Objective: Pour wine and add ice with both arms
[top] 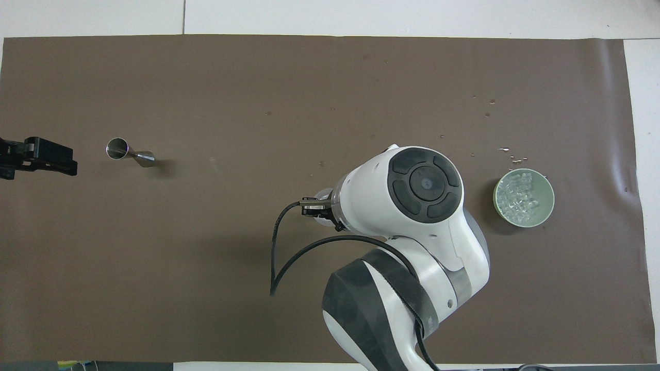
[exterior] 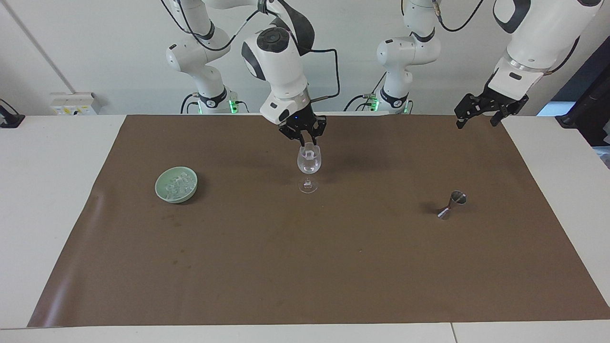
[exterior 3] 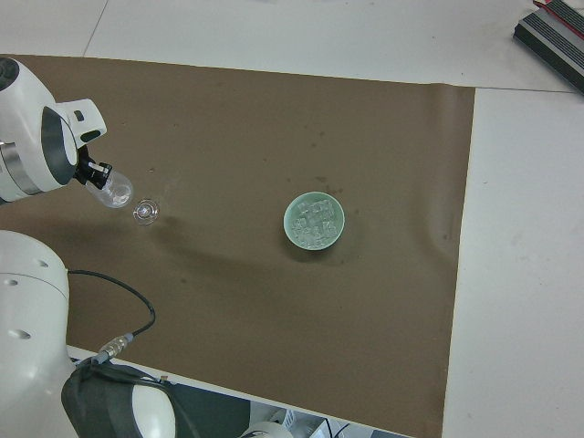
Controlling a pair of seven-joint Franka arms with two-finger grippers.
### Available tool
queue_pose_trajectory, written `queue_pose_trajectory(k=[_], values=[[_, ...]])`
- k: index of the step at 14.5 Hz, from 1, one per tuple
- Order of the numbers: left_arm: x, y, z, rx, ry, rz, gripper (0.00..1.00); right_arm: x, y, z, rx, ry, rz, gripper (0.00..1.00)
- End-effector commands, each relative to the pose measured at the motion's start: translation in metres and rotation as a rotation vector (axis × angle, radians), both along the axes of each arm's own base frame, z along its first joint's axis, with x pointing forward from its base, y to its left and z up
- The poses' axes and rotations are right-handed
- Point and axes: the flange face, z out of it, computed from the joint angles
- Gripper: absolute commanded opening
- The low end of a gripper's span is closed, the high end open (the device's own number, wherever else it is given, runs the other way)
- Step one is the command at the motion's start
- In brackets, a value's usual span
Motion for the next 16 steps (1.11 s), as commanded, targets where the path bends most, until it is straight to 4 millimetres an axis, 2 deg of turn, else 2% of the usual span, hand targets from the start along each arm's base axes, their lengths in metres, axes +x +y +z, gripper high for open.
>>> queue_pose_trajectory(k=[1, 2, 4, 5, 9, 11, 12, 15, 16], values=[[-0.004, 0.006, -0.004, -0.006, -0.007, -0.003, 1.00, -0.006, -0.004, 0.005, 0.017, 0.019, -0.022, 0.85], [0.000, 0.006, -0.002, -0.046, -0.029, -0.001, 1.00, -0.005, -0.005, 0.010, 0.016, 0.021, -0.019, 0.96], [0.000, 0.006, 0.005, -0.052, -0.019, -0.004, 1.00, 0.008, -0.020, 0.025, 0.000, 0.002, -0.028, 1.00], [0.000, 0.006, 0.002, -0.046, -0.001, -0.008, 1.00, 0.017, -0.040, 0.031, -0.021, -0.012, -0.049, 1.00], [-0.003, 0.018, 0.002, -0.023, 0.018, -0.039, 1.00, 0.040, -0.130, 0.063, -0.126, -0.068, -0.149, 1.00], [-0.004, 0.017, 0.001, -0.023, 0.017, -0.040, 1.00, 0.045, -0.175, 0.072, -0.143, -0.039, -0.206, 1.00], [-0.004, 0.016, 0.000, -0.023, 0.017, -0.040, 1.00, 0.047, -0.203, 0.076, -0.149, -0.027, -0.218, 1.00], [-0.004, 0.016, 0.000, -0.022, 0.017, -0.042, 1.00, 0.047, -0.296, 0.084, -0.169, 0.024, -0.115, 1.00], [-0.005, 0.016, 0.000, -0.022, 0.020, -0.035, 1.00, 0.043, -0.313, 0.088, -0.170, 0.025, -0.059, 1.00]])
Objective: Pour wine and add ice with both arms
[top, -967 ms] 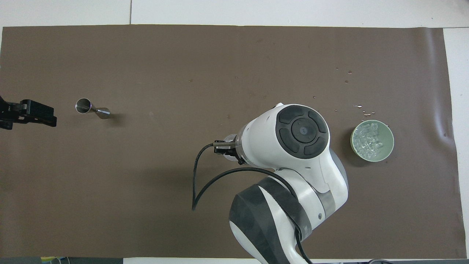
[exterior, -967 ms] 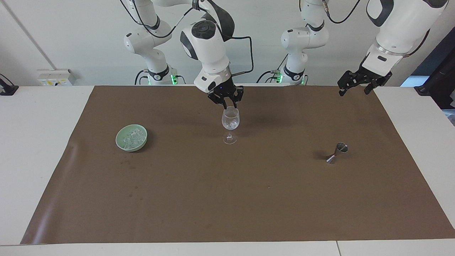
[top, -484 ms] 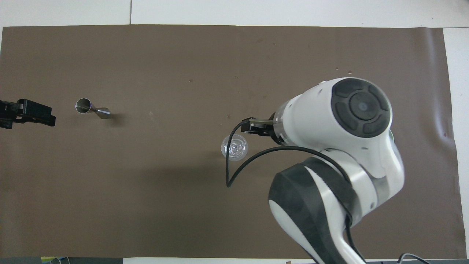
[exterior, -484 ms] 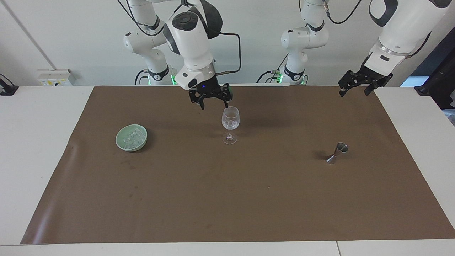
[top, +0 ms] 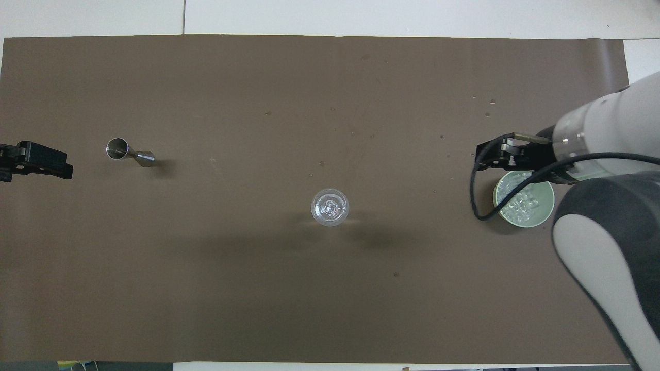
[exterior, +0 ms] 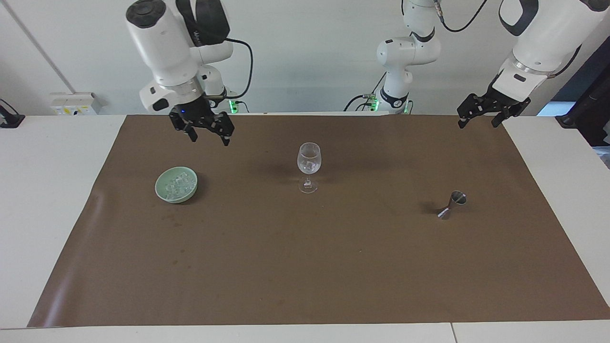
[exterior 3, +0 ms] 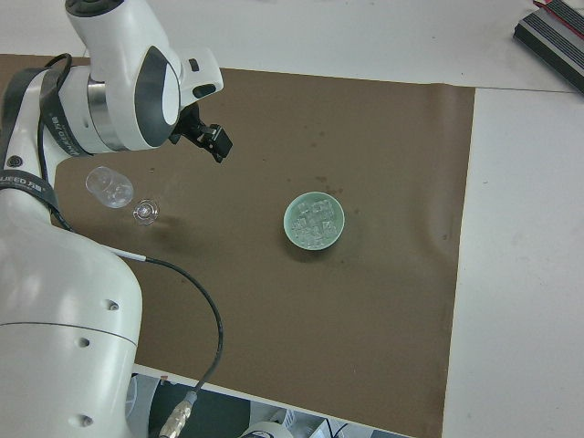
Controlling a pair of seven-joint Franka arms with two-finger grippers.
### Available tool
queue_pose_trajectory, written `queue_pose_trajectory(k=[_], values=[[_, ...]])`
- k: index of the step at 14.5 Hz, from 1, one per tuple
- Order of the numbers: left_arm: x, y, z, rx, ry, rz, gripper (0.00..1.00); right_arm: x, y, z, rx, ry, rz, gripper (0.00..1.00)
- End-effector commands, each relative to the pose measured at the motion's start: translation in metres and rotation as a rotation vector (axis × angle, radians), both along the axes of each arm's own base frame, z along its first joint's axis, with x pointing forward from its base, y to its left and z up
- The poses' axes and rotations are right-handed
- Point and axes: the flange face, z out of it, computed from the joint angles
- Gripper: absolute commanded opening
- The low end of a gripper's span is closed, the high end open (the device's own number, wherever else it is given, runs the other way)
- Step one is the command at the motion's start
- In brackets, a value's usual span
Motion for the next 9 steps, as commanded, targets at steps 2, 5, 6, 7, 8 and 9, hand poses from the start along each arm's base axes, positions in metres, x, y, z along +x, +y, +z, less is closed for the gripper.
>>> queue_pose_trajectory(k=[2, 5, 6, 7, 8, 9], values=[[-0.005, 0.003, 0.002, 0.013, 0.012, -0.007, 1.00, -0.009, -0.066, 0.022, -0.051, 0.023, 0.121, 1.00], [-0.005, 0.007, 0.002, 0.013, 0.012, 0.001, 1.00, -0.010, -0.089, 0.054, -0.056, 0.047, 0.147, 1.00], [-0.005, 0.007, 0.003, 0.013, 0.011, 0.001, 1.00, -0.012, -0.093, 0.064, -0.062, 0.048, 0.145, 1.00], [-0.005, 0.007, 0.002, 0.013, 0.012, 0.001, 1.00, -0.014, -0.093, 0.072, -0.066, 0.049, 0.148, 1.00], [-0.005, 0.007, 0.002, 0.013, 0.012, 0.001, 1.00, -0.014, -0.092, 0.074, -0.067, 0.052, 0.148, 1.00], [-0.005, 0.007, 0.002, 0.013, 0.012, 0.001, 1.00, -0.013, -0.094, 0.076, -0.068, 0.041, 0.143, 1.00]])
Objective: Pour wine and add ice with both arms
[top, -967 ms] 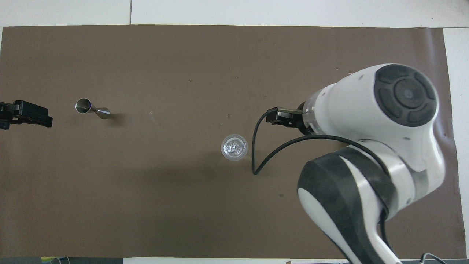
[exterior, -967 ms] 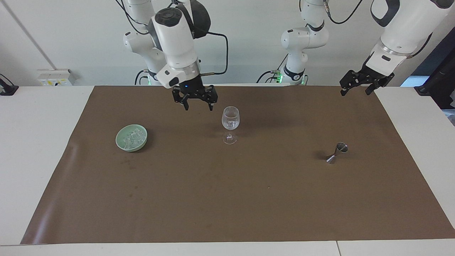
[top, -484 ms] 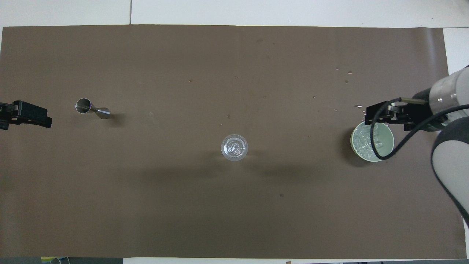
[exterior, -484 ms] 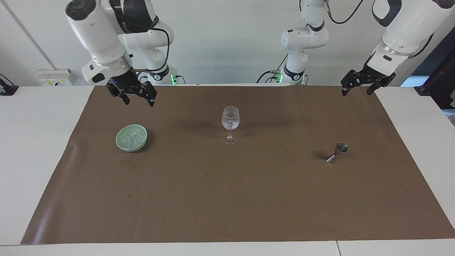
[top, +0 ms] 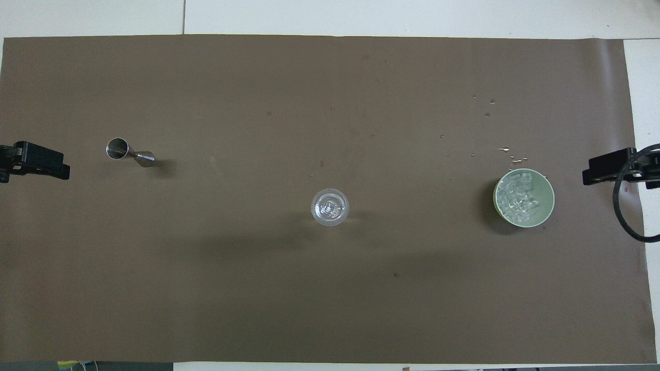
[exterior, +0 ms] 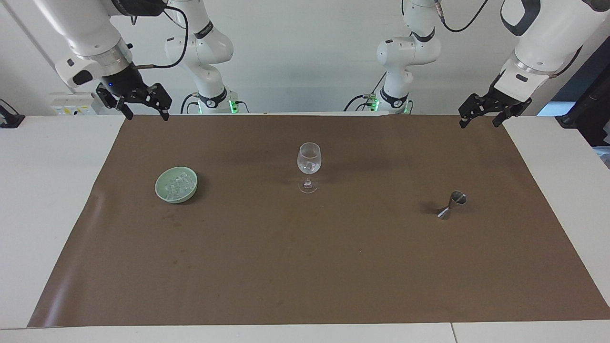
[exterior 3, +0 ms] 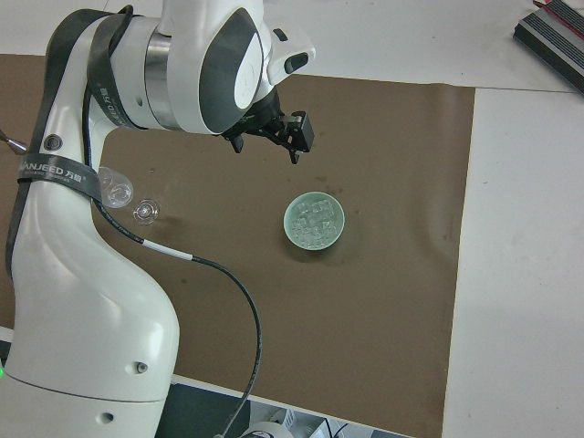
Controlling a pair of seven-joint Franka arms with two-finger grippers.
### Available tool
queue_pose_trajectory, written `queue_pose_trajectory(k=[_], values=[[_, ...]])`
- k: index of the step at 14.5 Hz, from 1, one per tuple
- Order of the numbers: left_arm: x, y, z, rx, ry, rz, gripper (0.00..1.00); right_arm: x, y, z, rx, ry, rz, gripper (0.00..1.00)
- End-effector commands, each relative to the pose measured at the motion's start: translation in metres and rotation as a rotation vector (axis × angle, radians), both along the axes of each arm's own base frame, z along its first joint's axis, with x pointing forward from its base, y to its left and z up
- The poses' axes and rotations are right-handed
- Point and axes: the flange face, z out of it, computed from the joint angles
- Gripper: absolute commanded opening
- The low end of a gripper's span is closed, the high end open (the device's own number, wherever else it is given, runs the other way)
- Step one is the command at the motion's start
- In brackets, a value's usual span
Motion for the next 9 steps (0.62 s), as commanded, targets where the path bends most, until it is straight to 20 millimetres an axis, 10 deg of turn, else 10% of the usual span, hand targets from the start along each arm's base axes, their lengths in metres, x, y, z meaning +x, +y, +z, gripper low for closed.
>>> queue_pose_trajectory(k=[1, 9], values=[[-0.005, 0.003, 0.002, 0.013, 0.010, -0.007, 1.00, 0.006, -0.006, 0.003, -0.018, -0.003, 0.013, 1.00], [-0.005, 0.003, 0.002, 0.013, 0.010, -0.007, 1.00, -0.004, -0.022, 0.009, -0.011, 0.002, 0.060, 1.00]])
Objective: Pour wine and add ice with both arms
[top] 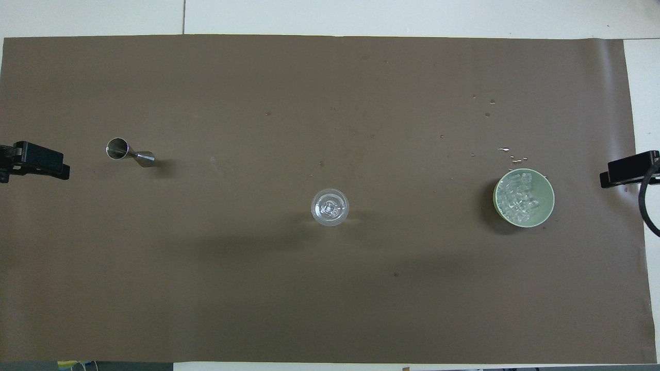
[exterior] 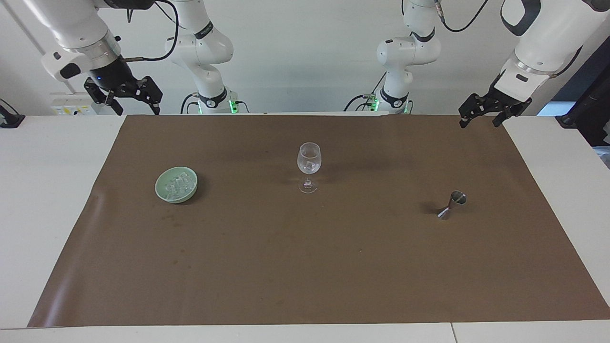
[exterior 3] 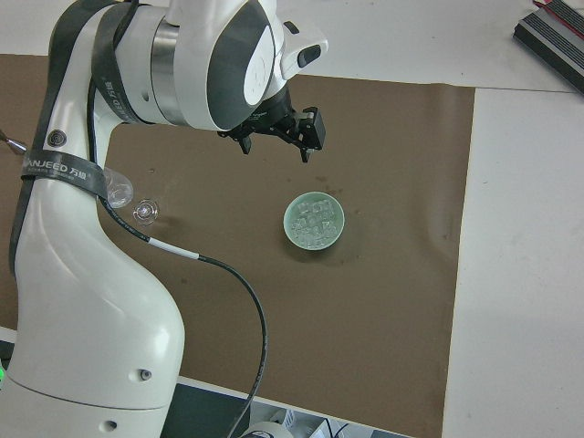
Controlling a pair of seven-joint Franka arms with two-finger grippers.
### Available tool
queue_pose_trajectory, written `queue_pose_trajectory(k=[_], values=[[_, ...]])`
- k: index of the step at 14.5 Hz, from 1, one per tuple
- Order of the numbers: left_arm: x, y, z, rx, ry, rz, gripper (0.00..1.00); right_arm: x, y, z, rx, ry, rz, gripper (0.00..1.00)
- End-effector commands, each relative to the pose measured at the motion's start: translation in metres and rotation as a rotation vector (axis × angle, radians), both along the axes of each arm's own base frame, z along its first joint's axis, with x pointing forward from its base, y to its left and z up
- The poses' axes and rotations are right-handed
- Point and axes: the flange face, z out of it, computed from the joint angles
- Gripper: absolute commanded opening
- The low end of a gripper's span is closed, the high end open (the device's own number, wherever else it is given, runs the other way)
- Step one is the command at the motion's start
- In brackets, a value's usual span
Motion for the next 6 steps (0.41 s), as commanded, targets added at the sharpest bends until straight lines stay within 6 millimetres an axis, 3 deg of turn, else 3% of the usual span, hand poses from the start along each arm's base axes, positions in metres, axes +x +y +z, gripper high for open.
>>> queue_pose_trajectory(k=[1, 6], values=[[-0.0052, 0.0024, 0.0023, 0.013, 0.010, -0.007, 1.00, -0.0037, -0.0039, 0.0058, -0.011, -0.008, 0.014, 1.00], [-0.0052, 0.0024, 0.0023, 0.013, 0.010, -0.007, 1.00, -0.0016, -0.0057, 0.0082, -0.013, -0.029, 0.013, 1.00]])
